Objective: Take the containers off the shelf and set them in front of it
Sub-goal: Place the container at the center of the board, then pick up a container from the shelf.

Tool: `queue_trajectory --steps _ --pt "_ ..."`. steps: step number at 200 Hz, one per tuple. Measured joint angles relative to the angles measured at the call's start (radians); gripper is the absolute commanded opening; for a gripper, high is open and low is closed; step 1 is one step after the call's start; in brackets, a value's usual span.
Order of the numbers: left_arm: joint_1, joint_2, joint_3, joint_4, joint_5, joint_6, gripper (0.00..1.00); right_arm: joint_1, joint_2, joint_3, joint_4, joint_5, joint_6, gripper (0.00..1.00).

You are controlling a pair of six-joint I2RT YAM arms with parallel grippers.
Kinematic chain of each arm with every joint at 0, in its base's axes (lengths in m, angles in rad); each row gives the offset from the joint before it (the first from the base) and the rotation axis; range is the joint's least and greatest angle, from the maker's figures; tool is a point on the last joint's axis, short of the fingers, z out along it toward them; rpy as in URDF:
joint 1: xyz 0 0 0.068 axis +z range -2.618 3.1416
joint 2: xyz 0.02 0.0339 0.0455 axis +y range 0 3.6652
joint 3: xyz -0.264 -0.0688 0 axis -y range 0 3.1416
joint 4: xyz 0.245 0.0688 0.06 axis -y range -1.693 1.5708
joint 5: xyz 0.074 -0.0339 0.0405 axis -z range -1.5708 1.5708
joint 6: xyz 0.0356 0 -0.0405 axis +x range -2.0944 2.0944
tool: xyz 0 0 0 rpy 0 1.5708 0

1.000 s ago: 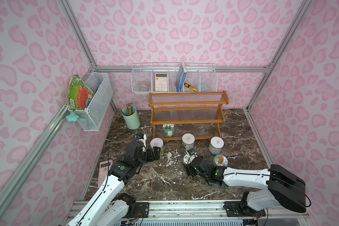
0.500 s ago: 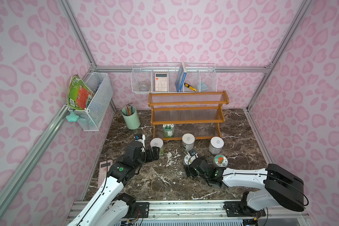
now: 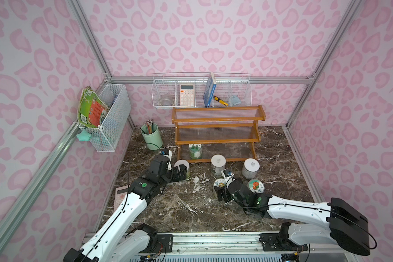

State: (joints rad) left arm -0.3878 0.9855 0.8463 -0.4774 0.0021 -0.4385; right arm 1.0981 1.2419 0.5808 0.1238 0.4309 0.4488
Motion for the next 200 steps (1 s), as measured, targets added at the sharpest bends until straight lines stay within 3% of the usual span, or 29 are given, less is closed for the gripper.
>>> queue_trajectory --steps 40,129,200 --pt "-0.058 0.146 0.128 -0.04 -0.077 0.028 0.99 -0.052 -0.08 0.025 -0.045 -0.029 0.003 0.99" --pt "-0.126 0.509 0.358 -0.03 -0.22 0.107 0.99 -0.343 -0.275 0.026 -0.113 -0.232 -0.002 0.99" --pt "-0.174 0.739 0.481 0.058 -0.34 0.157 0.99 -0.428 -0.304 0.026 -0.135 -0.329 -0.008 0.99"
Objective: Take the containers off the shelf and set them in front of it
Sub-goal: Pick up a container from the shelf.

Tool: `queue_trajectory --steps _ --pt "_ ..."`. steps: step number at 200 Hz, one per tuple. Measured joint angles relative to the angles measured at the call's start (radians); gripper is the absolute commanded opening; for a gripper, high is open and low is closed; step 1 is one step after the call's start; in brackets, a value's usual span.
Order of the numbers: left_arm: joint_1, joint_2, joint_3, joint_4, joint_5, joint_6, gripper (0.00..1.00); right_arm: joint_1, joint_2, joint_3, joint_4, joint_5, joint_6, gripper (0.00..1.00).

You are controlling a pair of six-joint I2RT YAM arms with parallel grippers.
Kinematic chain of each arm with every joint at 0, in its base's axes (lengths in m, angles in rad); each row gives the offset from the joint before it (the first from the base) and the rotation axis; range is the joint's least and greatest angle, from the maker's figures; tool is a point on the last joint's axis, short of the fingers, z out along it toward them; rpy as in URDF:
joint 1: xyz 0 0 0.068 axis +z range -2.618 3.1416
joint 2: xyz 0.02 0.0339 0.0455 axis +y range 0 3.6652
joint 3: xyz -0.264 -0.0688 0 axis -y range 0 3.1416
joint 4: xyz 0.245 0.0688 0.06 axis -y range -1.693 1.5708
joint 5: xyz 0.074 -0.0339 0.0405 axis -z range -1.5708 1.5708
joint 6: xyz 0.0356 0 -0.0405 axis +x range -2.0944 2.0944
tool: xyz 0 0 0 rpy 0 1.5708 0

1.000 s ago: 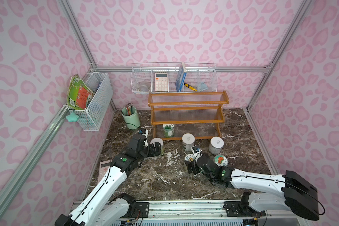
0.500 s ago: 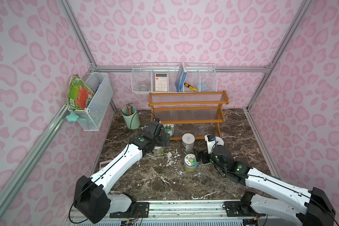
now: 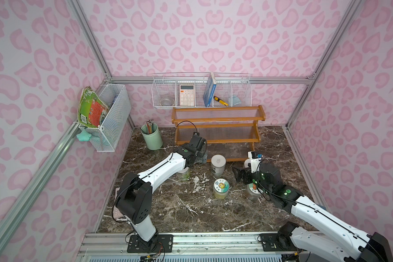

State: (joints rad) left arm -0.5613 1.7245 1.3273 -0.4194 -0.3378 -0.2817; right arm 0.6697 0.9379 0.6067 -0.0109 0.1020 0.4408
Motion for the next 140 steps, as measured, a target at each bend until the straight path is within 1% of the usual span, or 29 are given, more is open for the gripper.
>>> queue_trajectory --steps 36,89,140 --pt "-0.007 0.05 0.0 0.05 -0.061 -0.009 0.99 -0.022 -0.007 0.0 -0.007 -0.017 -0.003 0.99" --pt "-0.033 0.134 0.011 0.137 -0.198 -0.031 0.99 -0.05 -0.013 -0.003 -0.009 -0.034 -0.018 0.99" --pt "-0.037 0.163 -0.001 0.211 -0.279 -0.076 0.99 -0.061 -0.01 -0.003 -0.01 -0.041 -0.027 0.99"
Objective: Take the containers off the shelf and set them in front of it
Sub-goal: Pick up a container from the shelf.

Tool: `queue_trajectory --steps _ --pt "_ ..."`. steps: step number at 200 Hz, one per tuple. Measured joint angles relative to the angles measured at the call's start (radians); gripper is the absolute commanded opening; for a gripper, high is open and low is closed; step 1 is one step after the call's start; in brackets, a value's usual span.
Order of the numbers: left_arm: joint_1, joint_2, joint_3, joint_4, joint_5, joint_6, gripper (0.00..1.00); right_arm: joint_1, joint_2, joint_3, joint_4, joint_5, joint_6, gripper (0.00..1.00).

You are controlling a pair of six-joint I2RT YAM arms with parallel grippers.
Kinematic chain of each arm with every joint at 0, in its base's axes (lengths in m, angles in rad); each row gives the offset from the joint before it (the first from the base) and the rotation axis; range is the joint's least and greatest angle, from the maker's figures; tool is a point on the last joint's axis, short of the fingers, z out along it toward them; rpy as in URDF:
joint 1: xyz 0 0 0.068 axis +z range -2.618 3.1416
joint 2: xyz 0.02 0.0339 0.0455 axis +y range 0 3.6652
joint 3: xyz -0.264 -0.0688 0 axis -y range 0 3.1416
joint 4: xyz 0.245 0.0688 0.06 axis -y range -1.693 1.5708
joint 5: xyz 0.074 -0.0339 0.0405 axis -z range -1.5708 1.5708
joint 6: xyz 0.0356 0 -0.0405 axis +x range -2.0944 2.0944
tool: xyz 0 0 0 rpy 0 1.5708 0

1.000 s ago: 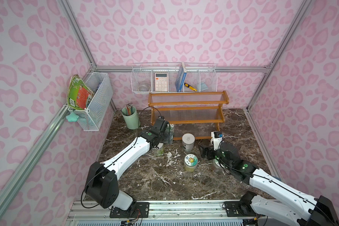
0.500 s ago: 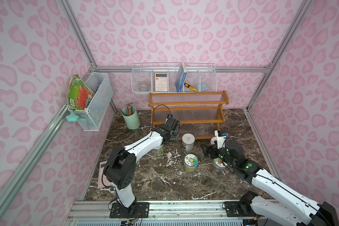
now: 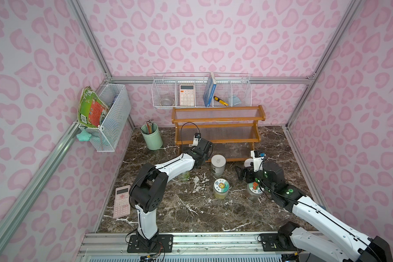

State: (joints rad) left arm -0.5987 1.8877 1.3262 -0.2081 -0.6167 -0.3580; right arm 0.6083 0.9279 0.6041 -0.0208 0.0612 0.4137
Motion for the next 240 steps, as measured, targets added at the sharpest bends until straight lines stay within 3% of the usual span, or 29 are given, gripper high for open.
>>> queue_trajectory --steps 128,240 --pt "0.008 0.037 -0.047 0.18 -0.005 -0.029 0.99 -0.007 -0.002 0.0 -0.004 0.006 -0.015 0.99" --pt "0.076 0.055 -0.048 0.209 0.028 -0.035 0.99 -0.007 0.011 0.0 -0.003 0.007 -0.018 0.99"
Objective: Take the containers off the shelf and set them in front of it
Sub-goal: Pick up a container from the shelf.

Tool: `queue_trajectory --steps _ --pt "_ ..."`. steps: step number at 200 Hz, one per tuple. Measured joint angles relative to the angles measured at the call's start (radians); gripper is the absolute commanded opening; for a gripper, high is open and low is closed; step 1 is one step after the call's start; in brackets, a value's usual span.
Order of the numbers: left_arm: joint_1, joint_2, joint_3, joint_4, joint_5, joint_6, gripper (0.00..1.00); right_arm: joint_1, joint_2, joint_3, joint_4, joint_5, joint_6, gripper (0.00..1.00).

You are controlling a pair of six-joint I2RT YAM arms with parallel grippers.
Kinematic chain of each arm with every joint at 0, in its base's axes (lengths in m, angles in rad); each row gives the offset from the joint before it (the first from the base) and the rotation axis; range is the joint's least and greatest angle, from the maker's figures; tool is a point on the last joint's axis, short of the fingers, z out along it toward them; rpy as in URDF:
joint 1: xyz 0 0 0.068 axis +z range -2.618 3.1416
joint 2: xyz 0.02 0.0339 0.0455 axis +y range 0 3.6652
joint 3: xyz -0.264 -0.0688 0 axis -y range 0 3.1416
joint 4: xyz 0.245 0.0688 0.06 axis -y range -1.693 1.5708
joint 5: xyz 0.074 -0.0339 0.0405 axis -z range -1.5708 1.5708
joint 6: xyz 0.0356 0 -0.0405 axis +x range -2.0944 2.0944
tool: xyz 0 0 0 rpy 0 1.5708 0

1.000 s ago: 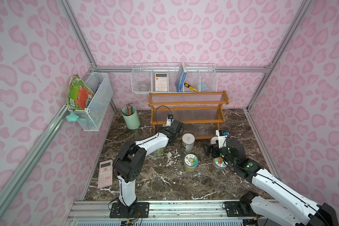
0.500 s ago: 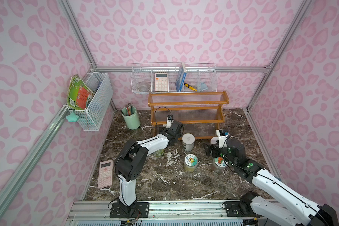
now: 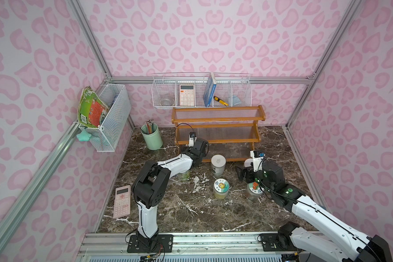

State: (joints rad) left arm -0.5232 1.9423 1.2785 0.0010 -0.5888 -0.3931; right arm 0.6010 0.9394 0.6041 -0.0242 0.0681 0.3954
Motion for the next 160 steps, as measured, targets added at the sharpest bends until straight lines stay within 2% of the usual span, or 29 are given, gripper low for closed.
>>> queue_trajectory --steps 44,122,160 --pt "0.028 0.028 0.018 0.022 0.046 0.0 0.94 0.0 0.005 0.0 0.0 0.004 0.0 0.99" --pt "0.033 0.038 0.026 0.027 0.055 0.003 0.73 0.0 -0.003 0.0 0.0 0.01 0.0 0.99" --pt "0.029 0.021 0.014 0.02 0.058 0.003 0.7 0.0 -0.015 -0.006 0.0 0.018 0.0 0.99"
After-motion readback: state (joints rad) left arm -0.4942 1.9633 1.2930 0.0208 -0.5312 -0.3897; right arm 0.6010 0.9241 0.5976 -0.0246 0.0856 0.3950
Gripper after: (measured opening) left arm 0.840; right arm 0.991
